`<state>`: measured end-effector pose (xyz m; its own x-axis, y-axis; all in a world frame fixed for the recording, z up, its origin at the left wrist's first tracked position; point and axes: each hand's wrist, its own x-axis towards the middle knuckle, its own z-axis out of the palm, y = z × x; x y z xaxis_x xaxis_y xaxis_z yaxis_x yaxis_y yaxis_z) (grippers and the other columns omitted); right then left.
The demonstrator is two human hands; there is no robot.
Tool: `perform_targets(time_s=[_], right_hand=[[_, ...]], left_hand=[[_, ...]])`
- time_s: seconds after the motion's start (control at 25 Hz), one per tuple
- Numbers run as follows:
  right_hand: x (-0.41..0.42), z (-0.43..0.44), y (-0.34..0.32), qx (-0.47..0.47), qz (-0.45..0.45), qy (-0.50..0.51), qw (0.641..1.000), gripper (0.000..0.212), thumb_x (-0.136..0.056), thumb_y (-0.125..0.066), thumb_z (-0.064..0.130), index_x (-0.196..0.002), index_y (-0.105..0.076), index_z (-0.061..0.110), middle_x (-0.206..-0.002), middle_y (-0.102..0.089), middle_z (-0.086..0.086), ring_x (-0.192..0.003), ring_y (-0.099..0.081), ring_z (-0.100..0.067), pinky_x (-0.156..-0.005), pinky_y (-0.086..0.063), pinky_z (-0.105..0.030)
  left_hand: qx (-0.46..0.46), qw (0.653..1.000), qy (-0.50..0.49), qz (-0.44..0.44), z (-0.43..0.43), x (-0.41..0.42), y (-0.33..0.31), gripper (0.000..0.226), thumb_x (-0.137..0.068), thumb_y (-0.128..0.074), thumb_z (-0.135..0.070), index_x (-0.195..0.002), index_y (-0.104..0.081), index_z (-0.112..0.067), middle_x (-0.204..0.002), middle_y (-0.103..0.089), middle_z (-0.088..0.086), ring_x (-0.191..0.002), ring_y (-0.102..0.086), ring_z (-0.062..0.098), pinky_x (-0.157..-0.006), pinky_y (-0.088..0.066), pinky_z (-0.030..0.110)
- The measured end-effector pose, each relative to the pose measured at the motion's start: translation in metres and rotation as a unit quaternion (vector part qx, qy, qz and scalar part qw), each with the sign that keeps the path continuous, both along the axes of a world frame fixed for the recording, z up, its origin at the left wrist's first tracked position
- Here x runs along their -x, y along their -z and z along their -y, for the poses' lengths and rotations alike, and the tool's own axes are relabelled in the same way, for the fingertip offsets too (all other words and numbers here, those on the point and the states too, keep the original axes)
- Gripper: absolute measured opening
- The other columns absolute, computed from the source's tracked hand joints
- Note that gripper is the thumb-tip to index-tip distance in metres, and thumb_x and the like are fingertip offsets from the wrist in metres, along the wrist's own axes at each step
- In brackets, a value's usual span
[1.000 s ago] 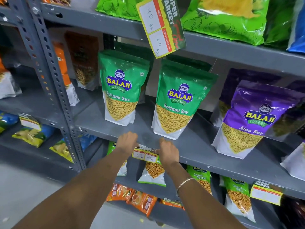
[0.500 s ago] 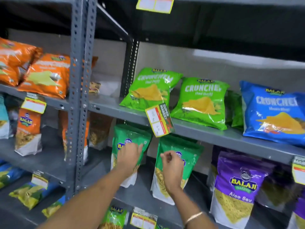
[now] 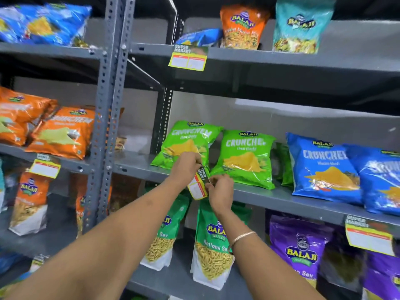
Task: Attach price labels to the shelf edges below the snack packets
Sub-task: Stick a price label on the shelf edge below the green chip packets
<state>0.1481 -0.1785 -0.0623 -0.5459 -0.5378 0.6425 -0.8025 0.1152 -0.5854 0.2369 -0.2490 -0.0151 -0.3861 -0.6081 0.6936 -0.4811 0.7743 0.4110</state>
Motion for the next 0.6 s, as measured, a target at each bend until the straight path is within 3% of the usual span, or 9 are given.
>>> perform_targets(time_s=[0.12, 0.24, 0.44, 0.52, 0.6], right_hand=[[0.001, 0.001, 0.001, -0.001, 0.033, -0.006, 0.999, 0.013, -0.084, -0.065, 0.012, -0.093, -0.073, 0.007, -0.103, -0.068, -0.016, -0.094, -0.063, -0.030, -0.077, -0.052, -0.034], [0.002, 0.000, 0.005, -0.007, 0.007, -0.017, 1.000, 0.016, -0.083, -0.066, 0.008, -0.098, -0.071, 0.007, -0.105, -0.067, -0.014, -0.102, -0.060, -0.029, -0.082, -0.053, -0.038], [-0.001, -0.010, 0.000, -0.044, -0.044, -0.011, 0.998, 0.010, -0.088, -0.060, 0.007, -0.093, -0.068, 0.003, -0.107, -0.062, -0.014, -0.108, -0.050, -0.027, -0.081, -0.044, -0.037], [-0.004, -0.014, 0.002, -0.037, -0.065, -0.053, 0.996, 0.013, -0.089, -0.059, 0.010, -0.096, -0.068, 0.004, -0.106, -0.059, -0.012, -0.108, -0.047, -0.024, -0.081, -0.041, -0.034], [-0.007, -0.017, 0.002, 0.007, -0.009, -0.106, 0.994, 0.016, -0.088, -0.058, 0.004, -0.101, -0.068, 0.004, -0.105, -0.059, -0.013, -0.104, -0.050, -0.023, -0.081, -0.041, -0.028]], left_hand=[[0.023, 1.000, -0.011, -0.009, -0.003, -0.009, 0.003, 0.011, -0.084, -0.065, -0.008, -0.086, -0.072, 0.001, -0.098, -0.071, 0.016, -0.092, -0.064, 0.031, -0.079, -0.051, 0.038], [0.014, 1.000, 0.003, -0.010, -0.003, -0.017, 0.004, 0.014, -0.083, -0.066, -0.007, -0.092, -0.074, 0.001, -0.103, -0.072, 0.014, -0.097, -0.064, 0.027, -0.086, -0.049, 0.036], [0.004, 0.999, 0.028, 0.016, -0.012, -0.032, 0.008, 0.016, -0.083, -0.067, -0.007, -0.093, -0.075, 0.002, -0.100, -0.075, 0.017, -0.094, -0.067, 0.026, -0.080, -0.047, 0.027], [-0.008, 1.000, 0.021, -0.022, -0.009, -0.042, 0.008, 0.017, -0.082, -0.068, -0.008, -0.093, -0.075, 0.003, -0.099, -0.075, 0.017, -0.087, -0.065, 0.022, -0.081, -0.046, 0.026], [-0.048, 0.996, 0.017, -0.072, -0.002, -0.048, 0.012, 0.018, -0.083, -0.067, -0.005, -0.096, -0.074, 0.005, -0.098, -0.075, 0.019, -0.079, -0.059, 0.015, -0.083, -0.049, 0.028]])
